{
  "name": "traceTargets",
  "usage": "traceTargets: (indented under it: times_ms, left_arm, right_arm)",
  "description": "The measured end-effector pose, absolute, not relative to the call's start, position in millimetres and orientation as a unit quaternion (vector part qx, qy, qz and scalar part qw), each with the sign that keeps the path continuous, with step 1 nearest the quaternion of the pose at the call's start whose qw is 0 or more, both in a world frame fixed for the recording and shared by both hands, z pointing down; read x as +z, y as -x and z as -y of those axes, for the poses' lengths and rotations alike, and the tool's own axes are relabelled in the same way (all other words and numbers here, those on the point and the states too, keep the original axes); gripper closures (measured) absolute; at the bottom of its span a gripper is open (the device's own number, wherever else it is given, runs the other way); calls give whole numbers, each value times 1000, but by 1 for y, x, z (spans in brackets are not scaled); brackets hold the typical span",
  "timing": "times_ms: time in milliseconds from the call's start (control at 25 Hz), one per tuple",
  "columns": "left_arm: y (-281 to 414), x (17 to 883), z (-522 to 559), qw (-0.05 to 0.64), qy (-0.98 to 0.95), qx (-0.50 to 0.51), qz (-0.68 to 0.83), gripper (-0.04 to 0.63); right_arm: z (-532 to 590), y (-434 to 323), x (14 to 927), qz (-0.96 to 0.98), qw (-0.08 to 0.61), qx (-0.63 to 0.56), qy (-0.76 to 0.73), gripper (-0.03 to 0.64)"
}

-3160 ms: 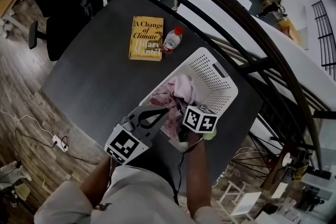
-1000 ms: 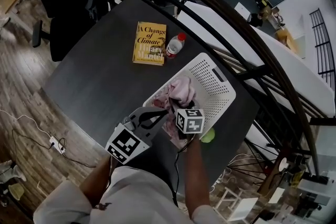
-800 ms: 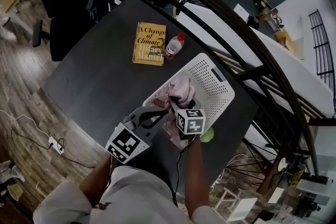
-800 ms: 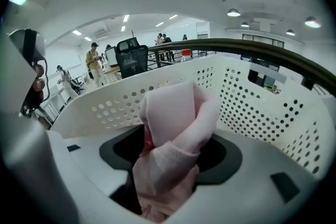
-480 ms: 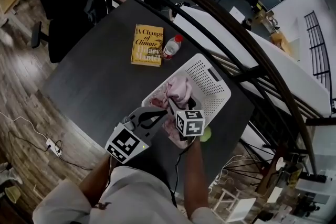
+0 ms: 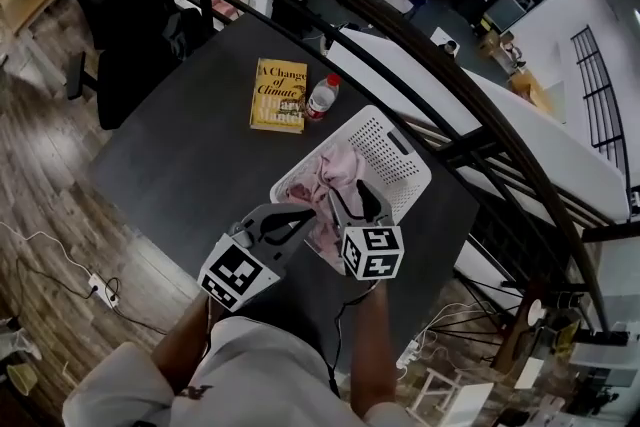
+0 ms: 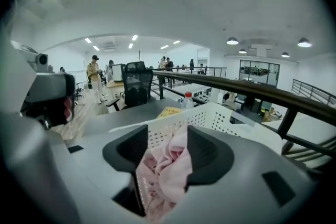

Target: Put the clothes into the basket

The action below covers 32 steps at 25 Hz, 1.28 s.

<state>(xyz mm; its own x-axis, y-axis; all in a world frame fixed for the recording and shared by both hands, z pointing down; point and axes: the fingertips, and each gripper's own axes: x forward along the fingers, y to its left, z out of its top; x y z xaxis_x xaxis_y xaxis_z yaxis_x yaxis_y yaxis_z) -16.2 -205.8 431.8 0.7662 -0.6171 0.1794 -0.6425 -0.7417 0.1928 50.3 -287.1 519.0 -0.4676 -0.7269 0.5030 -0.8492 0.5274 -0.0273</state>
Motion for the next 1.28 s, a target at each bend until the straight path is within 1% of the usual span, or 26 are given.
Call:
traceTargets:
  times_ms: [120,240,400,640,880,1280]
  left_arm:
    - [17,421,197,115,-931,44,344,591]
    - [19,409,185,109,-930,35,349,591]
    - [24,395,172,104,-927,15,360,591]
    - [22,388,152,107,-924,11,366,591]
    - [0,391,138,116,-925,15,361,591]
    - [-12,395,129,116,-921,23,372,591]
  right_arm:
    - [270,-52,477,863,160,107,-467,504]
    - [246,-57,438,879,102,81,-459,572]
    - [207,-69,403,891,52,61,-446,595]
    - [157,-93,396,889,33,75,-450,598]
    - [128,-111,402,884,13,94,-458,598]
    - [124,-117,400,888,23,81,-453,598]
